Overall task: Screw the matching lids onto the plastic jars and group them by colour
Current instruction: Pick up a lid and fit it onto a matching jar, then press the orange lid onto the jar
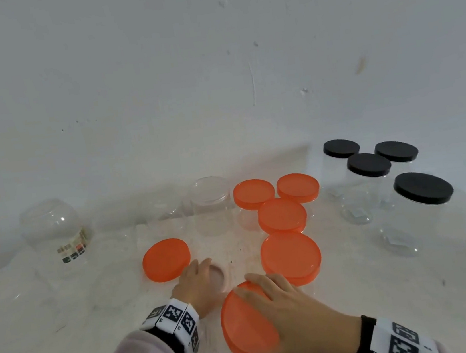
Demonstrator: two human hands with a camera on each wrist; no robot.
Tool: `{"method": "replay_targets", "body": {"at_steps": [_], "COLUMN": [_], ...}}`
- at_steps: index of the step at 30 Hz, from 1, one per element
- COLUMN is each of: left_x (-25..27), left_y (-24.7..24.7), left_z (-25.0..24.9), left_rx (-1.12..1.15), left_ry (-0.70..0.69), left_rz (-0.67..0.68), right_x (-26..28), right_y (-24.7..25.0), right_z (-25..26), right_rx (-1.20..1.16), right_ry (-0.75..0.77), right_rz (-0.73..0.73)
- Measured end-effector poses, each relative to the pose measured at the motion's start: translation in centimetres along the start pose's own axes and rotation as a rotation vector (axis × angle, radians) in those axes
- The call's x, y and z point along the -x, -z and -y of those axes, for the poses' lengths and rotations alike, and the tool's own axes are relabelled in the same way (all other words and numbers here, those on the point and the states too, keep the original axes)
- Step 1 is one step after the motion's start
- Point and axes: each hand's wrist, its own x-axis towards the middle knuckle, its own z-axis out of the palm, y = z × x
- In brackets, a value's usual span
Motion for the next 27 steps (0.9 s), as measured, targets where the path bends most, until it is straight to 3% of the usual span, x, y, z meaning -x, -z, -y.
{"method": "replay_targets", "body": {"at_steps": [6, 11, 18, 27], "left_x": [0.3, 2.3, 6.6, 10.7], "left_y": [0.3, 2.3, 4.0, 4.5], "left_z": [0.7, 3.0, 7.3, 11.2], "left_rx": [-0.026, 0.251, 0.507, 0.695], "left_ry": [0.058, 0.119, 0.204, 0.173], "left_rz": [-0.041, -0.118, -0.329, -0.479], "right_x": [-0.2, -2.6, -8.6, -14.4], "right_y": [0.8, 1.4, 2.7, 3.6], "right_z": [0.1, 0.8, 1.5, 0.1], "right_rx": [-0.004, -0.003, -0.009, 0.029], "right_ry": [0.033, -0.007, -0.177, -0.422], "right_rz": [0.018, -0.028, -0.093, -0.066]}}
